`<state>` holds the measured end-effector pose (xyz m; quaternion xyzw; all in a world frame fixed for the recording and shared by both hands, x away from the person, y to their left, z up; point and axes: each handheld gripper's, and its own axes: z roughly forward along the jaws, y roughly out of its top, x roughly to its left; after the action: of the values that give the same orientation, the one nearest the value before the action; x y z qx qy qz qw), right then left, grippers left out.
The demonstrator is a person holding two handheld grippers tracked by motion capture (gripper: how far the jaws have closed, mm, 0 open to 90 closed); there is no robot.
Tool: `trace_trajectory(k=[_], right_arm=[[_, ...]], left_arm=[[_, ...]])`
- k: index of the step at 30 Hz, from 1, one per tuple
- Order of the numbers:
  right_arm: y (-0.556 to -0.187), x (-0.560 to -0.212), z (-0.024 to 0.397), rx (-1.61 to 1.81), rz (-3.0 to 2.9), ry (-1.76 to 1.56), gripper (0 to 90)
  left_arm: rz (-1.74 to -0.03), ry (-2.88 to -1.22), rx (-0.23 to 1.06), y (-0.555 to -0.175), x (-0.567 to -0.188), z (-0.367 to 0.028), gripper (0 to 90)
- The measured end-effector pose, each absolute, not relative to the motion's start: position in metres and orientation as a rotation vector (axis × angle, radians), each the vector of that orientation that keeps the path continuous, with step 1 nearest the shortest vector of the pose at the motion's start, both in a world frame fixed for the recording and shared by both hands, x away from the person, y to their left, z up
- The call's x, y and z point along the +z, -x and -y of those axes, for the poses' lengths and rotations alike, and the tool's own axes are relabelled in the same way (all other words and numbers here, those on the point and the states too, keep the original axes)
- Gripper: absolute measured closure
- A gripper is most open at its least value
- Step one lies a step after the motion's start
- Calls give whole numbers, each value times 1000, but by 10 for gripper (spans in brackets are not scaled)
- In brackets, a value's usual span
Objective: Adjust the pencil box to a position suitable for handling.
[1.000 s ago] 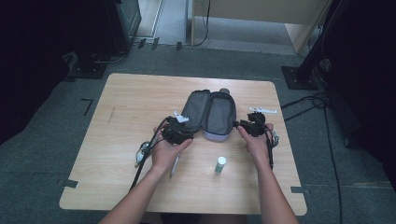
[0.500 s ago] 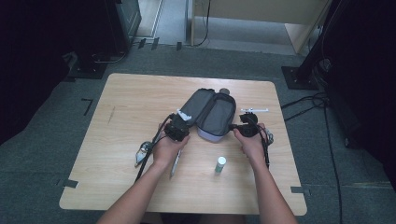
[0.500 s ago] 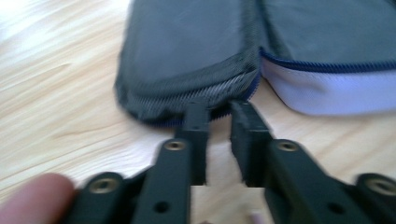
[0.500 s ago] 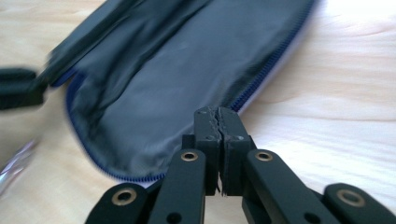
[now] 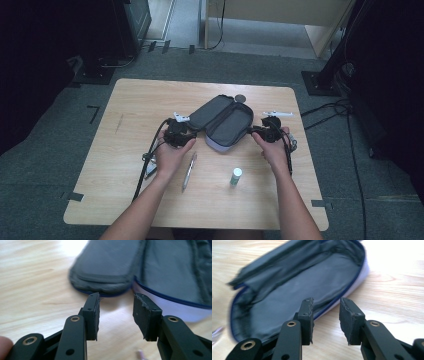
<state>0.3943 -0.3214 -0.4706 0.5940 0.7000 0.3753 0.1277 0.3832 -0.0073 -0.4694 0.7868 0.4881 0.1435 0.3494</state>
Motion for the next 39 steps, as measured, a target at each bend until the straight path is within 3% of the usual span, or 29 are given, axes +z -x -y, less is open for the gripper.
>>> trace_trajectory(k=[5, 11, 18, 23, 29, 39], right_arm=[[-398, -479, 313, 1010, -2075, -1733, 733], [-391, -487, 305, 999, -2128, -1733, 828], [-380, -495, 292, 994, -2216, -1687, 815], [-377, -489, 292, 1063, -2250, -1601, 744], [-381, -475, 319, 1150, -2081, -1690, 716], [-381, -480, 327, 1096, -2048, -1703, 668]], left_arm=[[-1239, -2106, 287, -383, -478, 16, 781], [-1268, -2166, 265, -394, -489, 19, 821], [-1354, -2111, 296, -415, -486, 8, 856], [-1343, -2046, 276, -410, -477, 0, 729], [-1365, -1979, 219, -402, -477, 5, 510], [-1442, -1928, 217, -405, -478, 34, 300]])
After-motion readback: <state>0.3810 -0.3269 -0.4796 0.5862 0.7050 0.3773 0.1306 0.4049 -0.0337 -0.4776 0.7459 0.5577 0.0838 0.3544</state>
